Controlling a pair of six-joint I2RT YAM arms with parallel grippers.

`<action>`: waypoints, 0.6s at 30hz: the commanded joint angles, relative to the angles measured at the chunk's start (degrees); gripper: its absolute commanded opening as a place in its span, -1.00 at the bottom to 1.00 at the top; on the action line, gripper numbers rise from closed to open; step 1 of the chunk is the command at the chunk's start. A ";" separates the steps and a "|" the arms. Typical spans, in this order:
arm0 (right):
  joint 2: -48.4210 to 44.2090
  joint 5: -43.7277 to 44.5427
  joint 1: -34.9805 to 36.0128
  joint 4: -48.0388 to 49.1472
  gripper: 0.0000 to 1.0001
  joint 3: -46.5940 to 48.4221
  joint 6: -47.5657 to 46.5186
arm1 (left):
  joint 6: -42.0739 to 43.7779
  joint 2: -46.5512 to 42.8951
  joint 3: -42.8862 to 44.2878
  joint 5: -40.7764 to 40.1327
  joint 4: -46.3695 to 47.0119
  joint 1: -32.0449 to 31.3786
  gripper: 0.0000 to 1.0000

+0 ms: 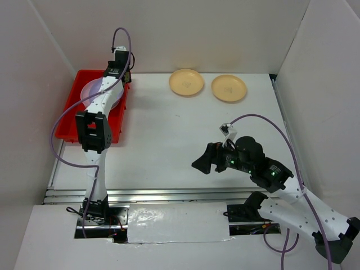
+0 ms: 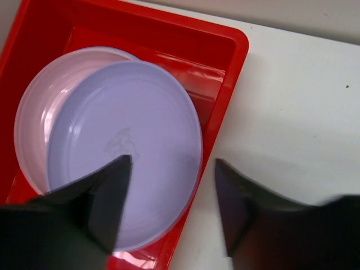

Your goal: Place the plates into the plastic bin on the countertop

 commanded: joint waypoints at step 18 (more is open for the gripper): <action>3.83 5.05 1.87 8.09 1.00 -2.13 2.74 | -11.86 -13.86 5.74 3.81 -10.05 -7.45 0.98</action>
